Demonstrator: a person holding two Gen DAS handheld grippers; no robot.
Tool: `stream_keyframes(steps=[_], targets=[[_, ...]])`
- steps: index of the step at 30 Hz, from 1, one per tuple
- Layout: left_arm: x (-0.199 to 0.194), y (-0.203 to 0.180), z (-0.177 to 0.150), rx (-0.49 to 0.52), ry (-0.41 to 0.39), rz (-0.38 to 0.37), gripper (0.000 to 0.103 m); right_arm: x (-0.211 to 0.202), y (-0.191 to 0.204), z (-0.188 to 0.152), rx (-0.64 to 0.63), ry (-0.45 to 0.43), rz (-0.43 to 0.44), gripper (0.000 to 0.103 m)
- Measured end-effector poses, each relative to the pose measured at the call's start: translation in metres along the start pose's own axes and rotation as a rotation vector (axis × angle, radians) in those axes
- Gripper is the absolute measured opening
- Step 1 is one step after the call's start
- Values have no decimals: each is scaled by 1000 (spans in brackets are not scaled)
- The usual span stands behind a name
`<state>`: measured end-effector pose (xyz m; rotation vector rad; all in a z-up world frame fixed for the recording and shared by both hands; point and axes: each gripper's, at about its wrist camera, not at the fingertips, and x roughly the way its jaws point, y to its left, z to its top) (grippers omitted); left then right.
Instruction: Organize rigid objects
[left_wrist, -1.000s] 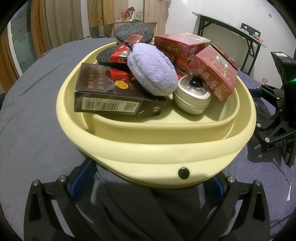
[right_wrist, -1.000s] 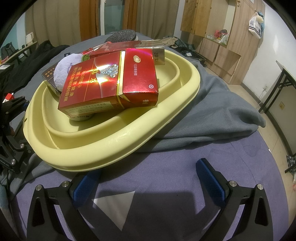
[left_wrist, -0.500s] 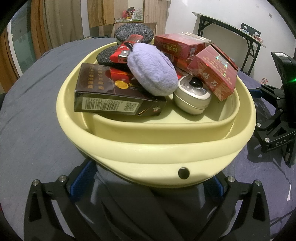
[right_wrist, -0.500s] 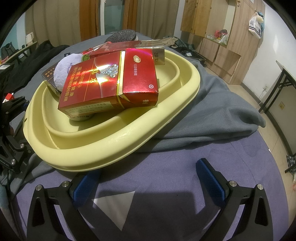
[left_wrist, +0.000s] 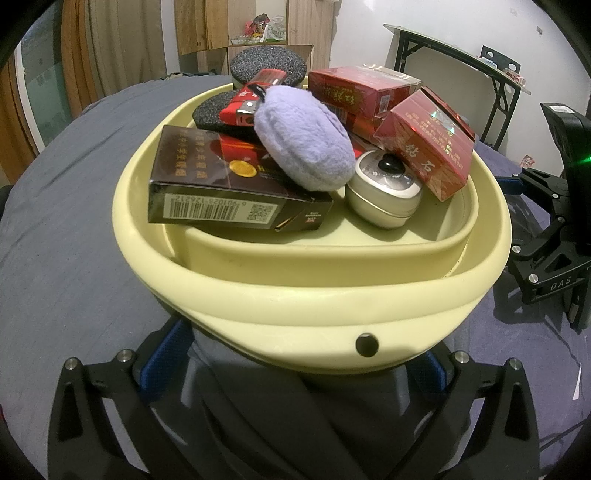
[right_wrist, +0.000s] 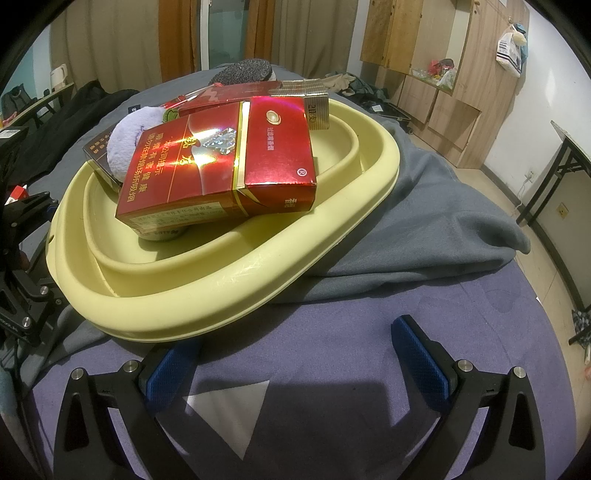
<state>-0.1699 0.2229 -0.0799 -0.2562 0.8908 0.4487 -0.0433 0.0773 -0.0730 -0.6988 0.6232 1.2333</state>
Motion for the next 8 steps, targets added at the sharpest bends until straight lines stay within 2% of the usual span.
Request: stream_keyframes(steps=[8], targets=[[2, 1, 1, 1, -1, 1, 103, 0, 0, 0, 0, 0, 0, 103]])
